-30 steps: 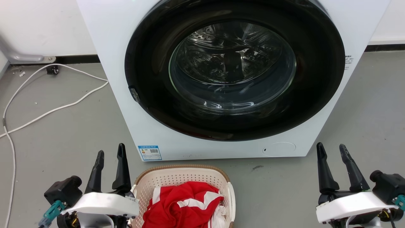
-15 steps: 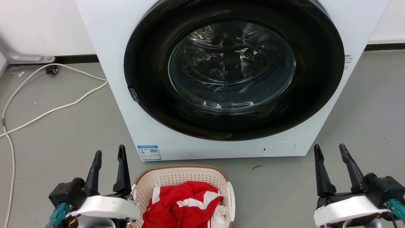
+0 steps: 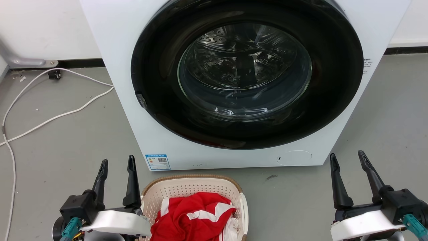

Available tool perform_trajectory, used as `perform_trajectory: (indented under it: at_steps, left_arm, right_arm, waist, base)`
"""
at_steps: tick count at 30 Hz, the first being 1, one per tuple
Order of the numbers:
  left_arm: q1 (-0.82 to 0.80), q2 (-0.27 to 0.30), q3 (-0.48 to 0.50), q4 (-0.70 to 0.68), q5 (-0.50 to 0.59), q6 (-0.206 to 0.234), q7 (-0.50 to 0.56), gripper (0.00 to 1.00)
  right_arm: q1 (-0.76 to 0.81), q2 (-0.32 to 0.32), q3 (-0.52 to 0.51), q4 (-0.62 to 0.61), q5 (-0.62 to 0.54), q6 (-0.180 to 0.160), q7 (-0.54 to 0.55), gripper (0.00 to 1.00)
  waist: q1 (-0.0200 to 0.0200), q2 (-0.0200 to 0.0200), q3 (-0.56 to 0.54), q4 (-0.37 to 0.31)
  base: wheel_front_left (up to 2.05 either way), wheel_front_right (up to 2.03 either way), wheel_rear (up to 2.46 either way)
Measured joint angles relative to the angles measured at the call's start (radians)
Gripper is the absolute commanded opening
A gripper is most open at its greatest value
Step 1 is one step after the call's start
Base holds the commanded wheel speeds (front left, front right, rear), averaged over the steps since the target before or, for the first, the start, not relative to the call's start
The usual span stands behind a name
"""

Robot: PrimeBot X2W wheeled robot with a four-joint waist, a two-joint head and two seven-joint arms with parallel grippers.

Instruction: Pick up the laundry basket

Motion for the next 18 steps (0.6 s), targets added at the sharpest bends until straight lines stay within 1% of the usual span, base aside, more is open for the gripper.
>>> perform_trajectory:
  at_steps: [18]
  left_arm:
    - [0.013, 0.001, -0.011, 0.001, 0.142, 0.017, -0.033, 1.00]
  right_arm:
    - [0.016, 0.000, 0.005, -0.017, -0.113, 0.000, -0.035, 1.00]
  waist:
    - [0.0000, 0.0000, -0.004, 0.002]
  base:
    - [0.00, 0.00, 0.00]
